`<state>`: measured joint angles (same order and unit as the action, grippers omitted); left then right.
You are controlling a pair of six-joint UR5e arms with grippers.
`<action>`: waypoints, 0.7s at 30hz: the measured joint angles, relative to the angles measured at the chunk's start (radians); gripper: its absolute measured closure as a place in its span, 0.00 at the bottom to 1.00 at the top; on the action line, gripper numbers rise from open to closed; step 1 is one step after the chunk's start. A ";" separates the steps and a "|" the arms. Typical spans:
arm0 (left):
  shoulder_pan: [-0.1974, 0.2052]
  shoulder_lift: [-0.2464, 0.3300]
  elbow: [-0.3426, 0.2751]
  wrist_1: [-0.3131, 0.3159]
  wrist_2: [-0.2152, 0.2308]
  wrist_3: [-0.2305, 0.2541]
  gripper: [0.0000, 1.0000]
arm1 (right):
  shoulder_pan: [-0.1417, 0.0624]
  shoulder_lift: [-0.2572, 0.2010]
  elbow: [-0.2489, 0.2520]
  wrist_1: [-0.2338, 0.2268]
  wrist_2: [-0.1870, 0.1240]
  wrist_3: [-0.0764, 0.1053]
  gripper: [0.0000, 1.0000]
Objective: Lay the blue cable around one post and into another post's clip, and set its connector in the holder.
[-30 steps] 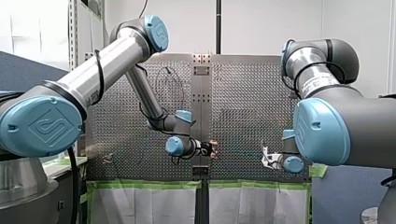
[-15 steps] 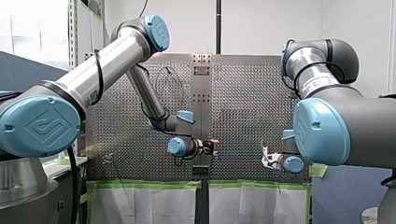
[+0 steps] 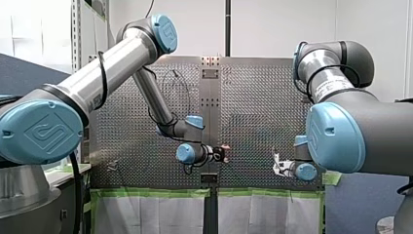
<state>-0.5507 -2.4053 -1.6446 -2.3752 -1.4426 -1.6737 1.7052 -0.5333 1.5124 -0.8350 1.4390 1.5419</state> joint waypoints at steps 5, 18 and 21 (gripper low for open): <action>0.000 0.000 0.000 -0.004 0.001 -0.002 0.00 | 0.001 0.001 0.000 -0.001 0.000 0.000 0.81; 0.000 0.000 -0.040 -0.080 0.004 0.042 0.00 | 0.002 0.004 0.000 -0.001 0.000 -0.001 0.81; -0.001 0.001 -0.050 -0.096 0.002 0.064 0.00 | 0.002 0.005 0.000 -0.002 0.000 0.000 0.81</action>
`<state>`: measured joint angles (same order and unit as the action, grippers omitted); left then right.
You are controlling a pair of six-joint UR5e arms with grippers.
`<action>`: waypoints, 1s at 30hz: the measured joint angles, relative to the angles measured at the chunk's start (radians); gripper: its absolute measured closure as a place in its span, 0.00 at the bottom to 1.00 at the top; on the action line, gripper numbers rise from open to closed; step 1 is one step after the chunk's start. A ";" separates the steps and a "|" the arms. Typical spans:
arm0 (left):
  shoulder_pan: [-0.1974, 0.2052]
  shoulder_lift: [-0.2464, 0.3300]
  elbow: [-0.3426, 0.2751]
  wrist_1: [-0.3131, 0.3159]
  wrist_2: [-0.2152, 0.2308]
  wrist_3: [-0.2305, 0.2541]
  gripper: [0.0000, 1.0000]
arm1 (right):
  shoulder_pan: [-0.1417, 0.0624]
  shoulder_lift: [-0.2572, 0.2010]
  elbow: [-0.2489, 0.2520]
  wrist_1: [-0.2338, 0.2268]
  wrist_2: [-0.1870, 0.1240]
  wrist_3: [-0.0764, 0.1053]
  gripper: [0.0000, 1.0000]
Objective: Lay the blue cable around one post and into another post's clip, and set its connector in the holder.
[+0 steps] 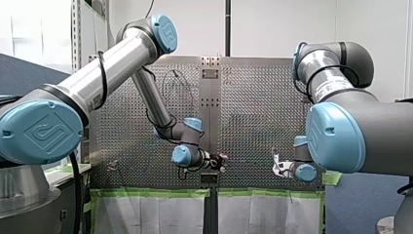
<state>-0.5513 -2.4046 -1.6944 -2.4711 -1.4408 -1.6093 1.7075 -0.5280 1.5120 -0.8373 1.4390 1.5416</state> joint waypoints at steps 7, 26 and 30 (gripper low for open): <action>-0.006 0.000 -0.004 -0.052 -0.002 0.058 0.00 | 0.000 0.002 0.000 0.000 0.000 0.000 0.81; -0.042 0.082 -0.049 -0.076 -0.105 0.108 0.00 | -0.001 0.008 0.000 -0.004 -0.002 -0.001 0.81; -0.042 0.099 -0.056 -0.076 -0.133 0.111 0.00 | -0.001 0.010 0.000 -0.005 -0.003 0.000 0.81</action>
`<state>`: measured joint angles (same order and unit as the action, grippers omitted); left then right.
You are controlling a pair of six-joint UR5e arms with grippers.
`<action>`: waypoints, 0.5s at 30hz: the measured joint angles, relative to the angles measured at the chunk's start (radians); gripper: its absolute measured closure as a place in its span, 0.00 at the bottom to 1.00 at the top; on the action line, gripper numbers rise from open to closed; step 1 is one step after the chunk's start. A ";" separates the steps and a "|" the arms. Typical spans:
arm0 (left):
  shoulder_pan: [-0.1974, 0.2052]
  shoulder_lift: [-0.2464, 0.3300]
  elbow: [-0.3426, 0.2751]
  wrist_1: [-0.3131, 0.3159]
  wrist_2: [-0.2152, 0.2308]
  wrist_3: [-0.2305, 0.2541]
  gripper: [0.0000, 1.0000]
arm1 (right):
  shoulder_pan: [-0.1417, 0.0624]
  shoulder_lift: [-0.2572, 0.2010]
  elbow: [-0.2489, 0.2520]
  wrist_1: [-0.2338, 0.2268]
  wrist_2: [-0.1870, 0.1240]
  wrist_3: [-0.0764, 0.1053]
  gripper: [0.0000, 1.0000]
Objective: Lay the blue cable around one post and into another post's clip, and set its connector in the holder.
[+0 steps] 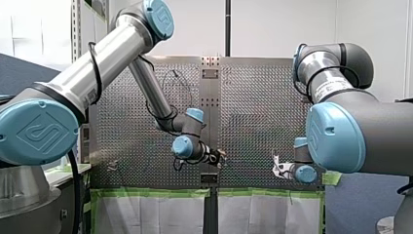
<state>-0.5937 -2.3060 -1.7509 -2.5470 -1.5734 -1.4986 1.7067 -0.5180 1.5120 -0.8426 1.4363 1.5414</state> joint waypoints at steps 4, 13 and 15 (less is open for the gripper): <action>-0.001 0.004 -0.004 0.001 -0.022 0.001 0.00 | 0.000 0.001 0.000 -0.001 0.000 0.000 0.81; -0.003 0.024 -0.023 0.014 -0.106 0.006 0.00 | -0.001 0.004 0.000 -0.005 0.000 0.001 0.81; -0.001 0.040 -0.039 0.029 -0.126 -0.004 0.00 | -0.001 0.004 0.000 -0.006 0.000 0.001 0.81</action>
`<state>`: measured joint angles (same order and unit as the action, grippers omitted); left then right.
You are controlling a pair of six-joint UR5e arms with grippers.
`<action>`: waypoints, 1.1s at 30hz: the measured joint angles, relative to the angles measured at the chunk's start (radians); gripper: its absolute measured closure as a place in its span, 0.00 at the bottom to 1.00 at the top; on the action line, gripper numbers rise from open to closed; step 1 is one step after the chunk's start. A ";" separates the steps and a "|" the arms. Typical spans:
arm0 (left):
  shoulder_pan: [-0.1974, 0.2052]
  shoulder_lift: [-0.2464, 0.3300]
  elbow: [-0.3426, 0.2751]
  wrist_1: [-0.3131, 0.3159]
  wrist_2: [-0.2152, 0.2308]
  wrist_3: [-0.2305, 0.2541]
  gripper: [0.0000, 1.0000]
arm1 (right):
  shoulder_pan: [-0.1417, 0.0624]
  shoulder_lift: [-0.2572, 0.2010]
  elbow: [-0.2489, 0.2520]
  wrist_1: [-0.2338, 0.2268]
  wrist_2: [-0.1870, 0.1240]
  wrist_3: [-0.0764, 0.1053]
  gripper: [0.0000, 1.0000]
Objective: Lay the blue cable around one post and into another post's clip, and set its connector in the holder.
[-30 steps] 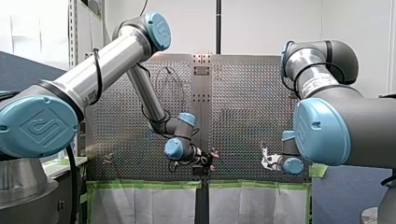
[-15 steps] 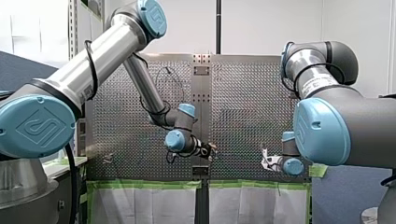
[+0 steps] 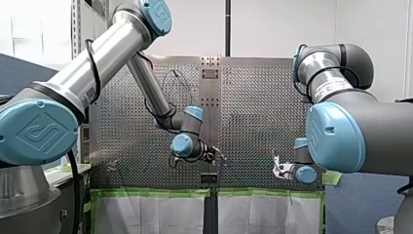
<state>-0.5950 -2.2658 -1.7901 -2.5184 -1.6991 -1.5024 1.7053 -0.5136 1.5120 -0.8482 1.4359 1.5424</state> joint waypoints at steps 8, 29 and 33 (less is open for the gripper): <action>0.017 0.070 -0.070 0.069 -0.072 -0.064 0.00 | 0.000 0.001 0.000 0.000 0.000 0.000 0.81; 0.004 0.269 -0.207 -0.024 -0.271 -0.214 0.00 | 0.002 0.008 0.000 -0.001 0.000 0.004 0.81; 0.005 0.310 -0.223 -0.011 -0.304 -0.253 0.00 | 0.003 0.011 0.000 -0.004 0.000 0.006 0.81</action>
<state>-0.5897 -1.9557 -2.0134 -2.5296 -2.0028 -1.7552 1.7080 -0.5027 1.5120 -0.8521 1.4359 1.5480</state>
